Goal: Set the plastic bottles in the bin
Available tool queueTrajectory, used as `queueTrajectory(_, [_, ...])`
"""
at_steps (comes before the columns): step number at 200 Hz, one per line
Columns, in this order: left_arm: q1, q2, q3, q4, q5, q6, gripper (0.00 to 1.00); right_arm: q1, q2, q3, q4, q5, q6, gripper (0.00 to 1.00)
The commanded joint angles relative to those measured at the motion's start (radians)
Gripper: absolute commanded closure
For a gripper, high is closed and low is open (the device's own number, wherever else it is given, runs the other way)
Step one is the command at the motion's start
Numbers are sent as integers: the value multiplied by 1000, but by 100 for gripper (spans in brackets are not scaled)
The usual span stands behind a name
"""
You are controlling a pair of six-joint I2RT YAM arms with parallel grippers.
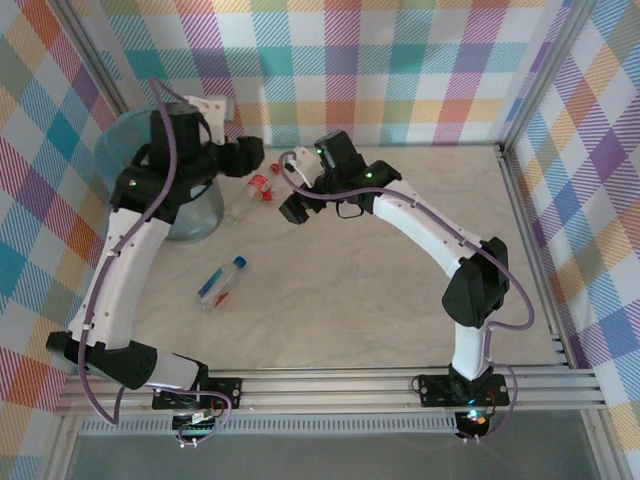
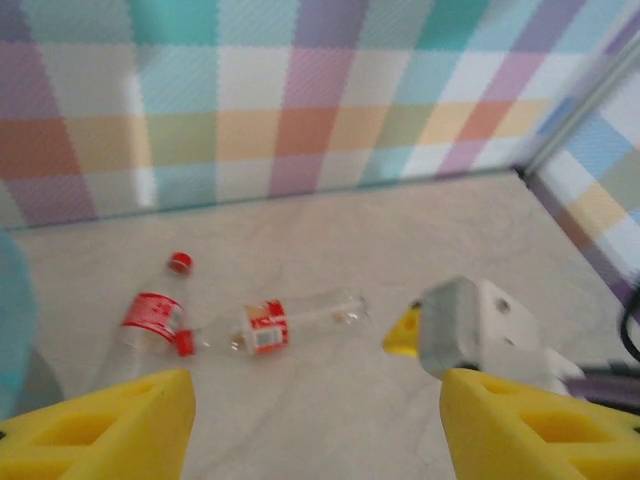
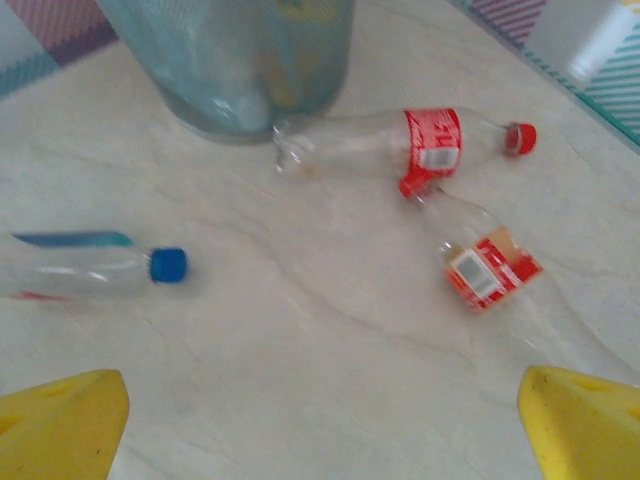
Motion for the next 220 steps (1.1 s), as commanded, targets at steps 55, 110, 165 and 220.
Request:
queueTrajectory(55, [-39,60,-226,94,-41,-264,34,-122,246,40,37,-44,-270,0])
queueTrajectory(110, [-39,108,-301,123,-102,-324,31,-178,403,161,38,-2,-314,0])
queueTrajectory(165, [-39,145,-327,145,-128,-342,30,-200,556,328,-13,16,-370,0])
queueTrajectory(220, [-39,140,-332,135,-147,-329,30,-202,661,441,-121,27,-436,0])
